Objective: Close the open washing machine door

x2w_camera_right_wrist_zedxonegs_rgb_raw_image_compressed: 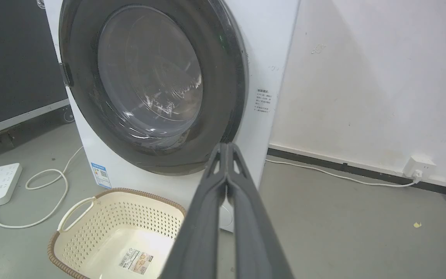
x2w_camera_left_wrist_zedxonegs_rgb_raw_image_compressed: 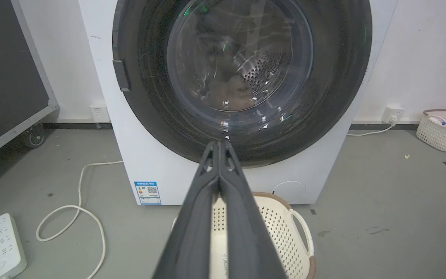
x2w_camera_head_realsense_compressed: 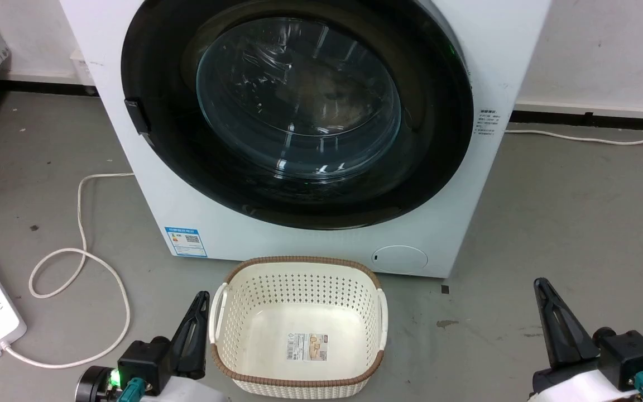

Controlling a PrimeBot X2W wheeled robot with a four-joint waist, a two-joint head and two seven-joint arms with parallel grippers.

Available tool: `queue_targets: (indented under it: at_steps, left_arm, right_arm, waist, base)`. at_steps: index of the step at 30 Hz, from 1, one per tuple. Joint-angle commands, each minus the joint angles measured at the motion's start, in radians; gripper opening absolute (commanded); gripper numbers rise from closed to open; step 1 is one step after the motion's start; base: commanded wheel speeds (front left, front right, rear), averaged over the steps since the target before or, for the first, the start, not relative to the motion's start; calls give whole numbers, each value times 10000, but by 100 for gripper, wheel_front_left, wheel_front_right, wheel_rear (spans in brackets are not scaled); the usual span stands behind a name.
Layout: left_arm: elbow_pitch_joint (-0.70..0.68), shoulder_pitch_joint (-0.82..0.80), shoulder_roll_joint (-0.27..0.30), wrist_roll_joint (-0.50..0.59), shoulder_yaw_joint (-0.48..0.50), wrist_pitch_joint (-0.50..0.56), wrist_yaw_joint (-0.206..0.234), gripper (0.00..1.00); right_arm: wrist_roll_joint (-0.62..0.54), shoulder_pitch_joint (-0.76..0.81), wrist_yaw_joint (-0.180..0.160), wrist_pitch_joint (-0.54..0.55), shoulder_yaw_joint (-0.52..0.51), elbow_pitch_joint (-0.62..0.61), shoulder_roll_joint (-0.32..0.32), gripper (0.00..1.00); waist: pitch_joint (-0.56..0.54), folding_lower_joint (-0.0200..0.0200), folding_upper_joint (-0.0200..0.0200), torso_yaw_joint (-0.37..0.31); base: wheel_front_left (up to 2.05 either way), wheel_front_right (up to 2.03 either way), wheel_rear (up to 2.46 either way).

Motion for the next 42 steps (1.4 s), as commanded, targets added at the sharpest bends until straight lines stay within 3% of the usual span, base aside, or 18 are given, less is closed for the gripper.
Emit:
queue_targets:
  at_steps: [1, 42]
  left_arm:
    - [-79, -6, -1, 60, 33, 58, 62, 0]
    - [-575, -24, -35, 294, 166, 876, 436, 0]
  right_arm:
    - [25, -30, -1, 65, 18, -47, 6, 0]
    - [105, -130, -4, 885, 233, -232, 28, 0]
  waist:
    - [1, 0, 0, -2]
    - [16, -1, 0, -47]
  base:
    - [0, 0, 0]
    - [0, 0, 0]
